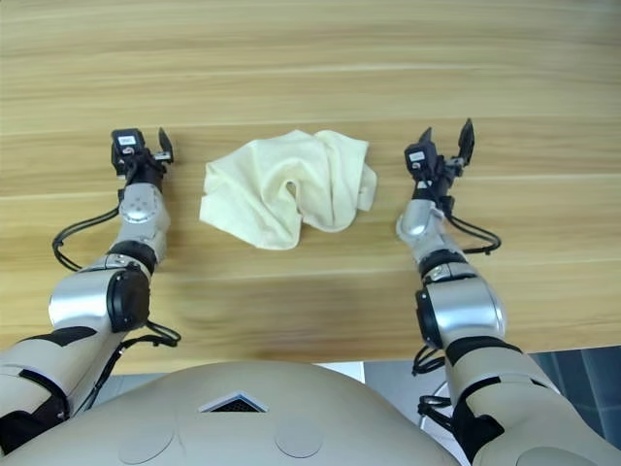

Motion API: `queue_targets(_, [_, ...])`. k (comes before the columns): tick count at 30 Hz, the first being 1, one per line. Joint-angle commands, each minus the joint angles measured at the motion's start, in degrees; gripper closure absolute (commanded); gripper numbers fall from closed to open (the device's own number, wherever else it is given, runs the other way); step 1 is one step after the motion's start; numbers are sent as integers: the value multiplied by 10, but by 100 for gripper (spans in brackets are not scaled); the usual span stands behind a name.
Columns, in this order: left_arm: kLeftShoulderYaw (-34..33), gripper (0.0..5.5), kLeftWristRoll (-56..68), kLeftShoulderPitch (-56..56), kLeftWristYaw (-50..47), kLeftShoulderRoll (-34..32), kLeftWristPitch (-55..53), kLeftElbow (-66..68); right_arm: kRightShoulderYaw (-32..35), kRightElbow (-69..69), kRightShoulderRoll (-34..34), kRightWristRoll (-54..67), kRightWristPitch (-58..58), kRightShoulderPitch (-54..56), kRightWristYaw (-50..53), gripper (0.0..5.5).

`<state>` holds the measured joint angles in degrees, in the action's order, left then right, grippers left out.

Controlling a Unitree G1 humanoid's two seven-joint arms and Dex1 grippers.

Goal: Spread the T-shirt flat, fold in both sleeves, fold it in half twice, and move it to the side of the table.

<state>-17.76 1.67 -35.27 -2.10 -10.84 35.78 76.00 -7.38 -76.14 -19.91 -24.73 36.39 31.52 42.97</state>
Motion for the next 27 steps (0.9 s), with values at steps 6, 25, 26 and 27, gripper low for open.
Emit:
queue_targets(6, [-44, 159, 139, 26, 282, 39, 126, -107, 14, 87, -57, 38, 178, -56, -108, 188])
queue_targets(25, [291, 159, -32, 456, 646, -232, -49, -819, -75, 772, -334, 81, 2, -425, -646, 188])
queue_targets(26, [300, 159, -91, 444, 620, -236, -31, -796, -81, 766, -321, 56, -17, -414, -647, 188])
queue_targets(27, [308, 159, -135, 431, 597, -238, -19, -775, -86, 757, -308, 35, -31, -402, -645, 188])
